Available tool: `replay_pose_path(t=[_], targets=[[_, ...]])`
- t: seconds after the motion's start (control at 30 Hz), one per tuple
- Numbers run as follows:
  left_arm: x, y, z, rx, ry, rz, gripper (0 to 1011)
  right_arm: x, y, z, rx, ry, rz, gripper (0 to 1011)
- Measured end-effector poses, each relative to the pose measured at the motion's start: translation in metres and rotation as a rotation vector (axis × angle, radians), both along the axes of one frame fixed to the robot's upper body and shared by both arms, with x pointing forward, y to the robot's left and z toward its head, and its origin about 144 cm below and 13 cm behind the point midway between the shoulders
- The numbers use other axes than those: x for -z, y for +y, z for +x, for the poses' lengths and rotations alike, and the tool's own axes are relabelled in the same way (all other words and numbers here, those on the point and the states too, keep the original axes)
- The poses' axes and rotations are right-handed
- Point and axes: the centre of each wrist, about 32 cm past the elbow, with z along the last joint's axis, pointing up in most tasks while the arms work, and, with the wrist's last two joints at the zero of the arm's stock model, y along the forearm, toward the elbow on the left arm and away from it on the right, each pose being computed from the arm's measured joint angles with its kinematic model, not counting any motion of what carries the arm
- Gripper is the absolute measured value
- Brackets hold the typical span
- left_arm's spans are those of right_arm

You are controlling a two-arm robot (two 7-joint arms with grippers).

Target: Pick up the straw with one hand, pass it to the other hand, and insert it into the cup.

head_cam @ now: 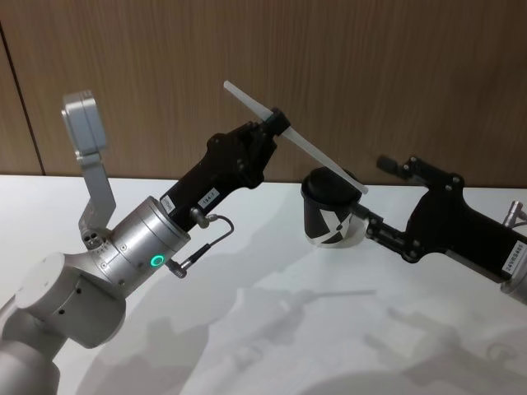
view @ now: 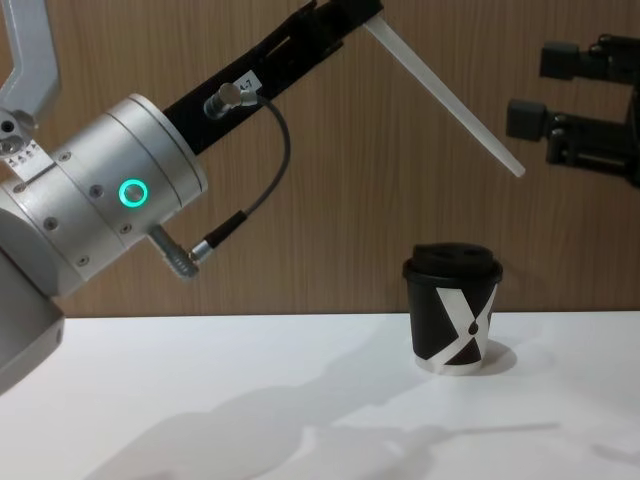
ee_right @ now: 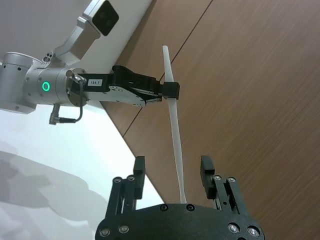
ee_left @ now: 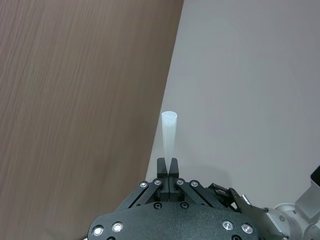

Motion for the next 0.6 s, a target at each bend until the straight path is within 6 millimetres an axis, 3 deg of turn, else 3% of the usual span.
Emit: replay_pose_path(t=[0.4, 0.6], targets=[[-0.014, 0.005, 0.002, -0.021, 0.008, 0.106, 0, 0.000, 0.000, 0.000, 0.000, 0.000, 0.000, 986], [-0.027, 0.007, 0.004, -0.042, 0.015, 0.182, 0, 0.000, 0.000, 0.000, 0.000, 0.000, 0.000, 1001]])
